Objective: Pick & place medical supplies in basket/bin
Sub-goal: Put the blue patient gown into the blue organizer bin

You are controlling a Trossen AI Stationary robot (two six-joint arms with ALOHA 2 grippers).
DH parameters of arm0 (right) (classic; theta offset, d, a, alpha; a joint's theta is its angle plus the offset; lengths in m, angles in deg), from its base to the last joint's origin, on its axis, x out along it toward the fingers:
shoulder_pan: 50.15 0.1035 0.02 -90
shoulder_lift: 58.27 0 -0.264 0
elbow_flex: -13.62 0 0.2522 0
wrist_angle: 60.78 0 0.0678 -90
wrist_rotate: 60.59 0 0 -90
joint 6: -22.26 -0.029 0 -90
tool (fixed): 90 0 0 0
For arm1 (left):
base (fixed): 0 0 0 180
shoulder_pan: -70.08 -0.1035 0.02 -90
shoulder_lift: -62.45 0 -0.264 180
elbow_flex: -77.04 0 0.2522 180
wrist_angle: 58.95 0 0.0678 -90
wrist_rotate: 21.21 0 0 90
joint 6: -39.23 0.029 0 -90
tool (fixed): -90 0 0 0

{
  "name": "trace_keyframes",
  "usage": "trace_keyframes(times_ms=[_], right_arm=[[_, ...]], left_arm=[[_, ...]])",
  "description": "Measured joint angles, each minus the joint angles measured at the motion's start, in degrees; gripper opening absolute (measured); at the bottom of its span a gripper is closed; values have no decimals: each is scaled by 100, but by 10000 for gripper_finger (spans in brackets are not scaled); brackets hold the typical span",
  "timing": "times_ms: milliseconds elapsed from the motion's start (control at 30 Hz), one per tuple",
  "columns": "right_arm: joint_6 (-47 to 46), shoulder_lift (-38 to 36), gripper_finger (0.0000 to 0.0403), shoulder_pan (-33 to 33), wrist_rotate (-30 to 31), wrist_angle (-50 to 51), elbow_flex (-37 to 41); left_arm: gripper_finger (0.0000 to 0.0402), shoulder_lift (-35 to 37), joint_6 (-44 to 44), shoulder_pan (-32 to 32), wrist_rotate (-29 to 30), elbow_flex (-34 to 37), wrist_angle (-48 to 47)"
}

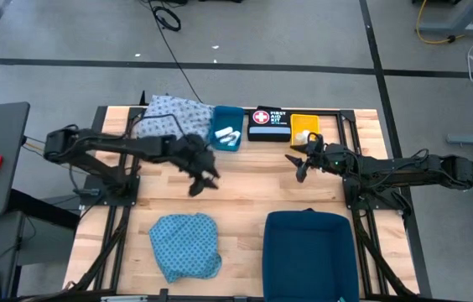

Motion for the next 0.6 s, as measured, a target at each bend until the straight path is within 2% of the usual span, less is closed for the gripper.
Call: trace_keyframes(times_ms=[167, 333, 533, 600], right_arm=[[10, 0, 197, 0, -169, -15, 0], [11, 0, 197, 2, -685, -41, 0], [-61, 0, 197, 2, -1207, -108, 0], [-94, 0, 197, 2, -1242, -114, 0]], left_arm=[[223, 602, -294, 889, 297, 1, -1516], [223, 785, -869, 1718, 453, 2, -2386], [249, 690, -1184, 1930, -152, 13, -3104], [264, 654, -1428, 1931, -284, 11, -3047]])
